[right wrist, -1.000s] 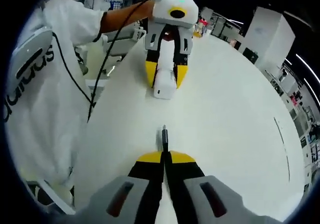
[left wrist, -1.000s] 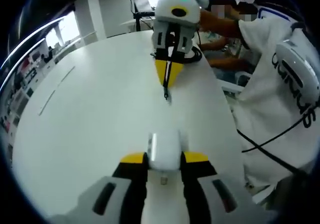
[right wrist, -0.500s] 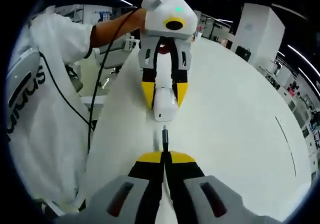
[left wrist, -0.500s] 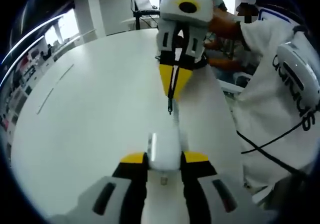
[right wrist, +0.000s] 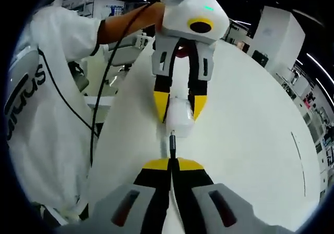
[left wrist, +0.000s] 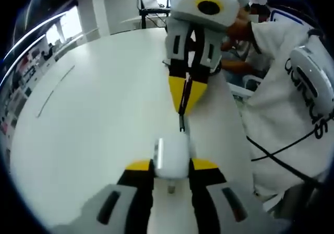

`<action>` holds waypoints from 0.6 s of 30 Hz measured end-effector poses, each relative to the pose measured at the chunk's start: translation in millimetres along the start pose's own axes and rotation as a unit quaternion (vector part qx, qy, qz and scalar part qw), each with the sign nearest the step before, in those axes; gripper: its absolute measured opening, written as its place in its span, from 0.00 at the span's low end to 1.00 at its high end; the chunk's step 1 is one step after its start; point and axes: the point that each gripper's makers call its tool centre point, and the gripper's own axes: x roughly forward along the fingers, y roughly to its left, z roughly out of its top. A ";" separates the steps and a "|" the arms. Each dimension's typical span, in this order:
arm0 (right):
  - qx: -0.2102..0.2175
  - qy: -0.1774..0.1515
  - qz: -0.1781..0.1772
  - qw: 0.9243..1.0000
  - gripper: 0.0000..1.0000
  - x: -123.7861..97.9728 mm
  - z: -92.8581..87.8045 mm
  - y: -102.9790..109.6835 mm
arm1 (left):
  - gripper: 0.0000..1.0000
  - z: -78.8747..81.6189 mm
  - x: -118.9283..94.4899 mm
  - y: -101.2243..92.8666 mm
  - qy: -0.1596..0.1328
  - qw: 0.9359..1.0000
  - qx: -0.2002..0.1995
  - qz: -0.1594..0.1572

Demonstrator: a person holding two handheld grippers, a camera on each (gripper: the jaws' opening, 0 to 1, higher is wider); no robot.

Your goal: Plug the desk Type‑C cable into the charger adapter.

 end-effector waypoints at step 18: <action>-0.040 0.041 -0.025 0.998 0.01 3.4 2.8 -0.7 | 0.25 -1.1 1.9 -1.1 0.016 1.000 0.002 0.000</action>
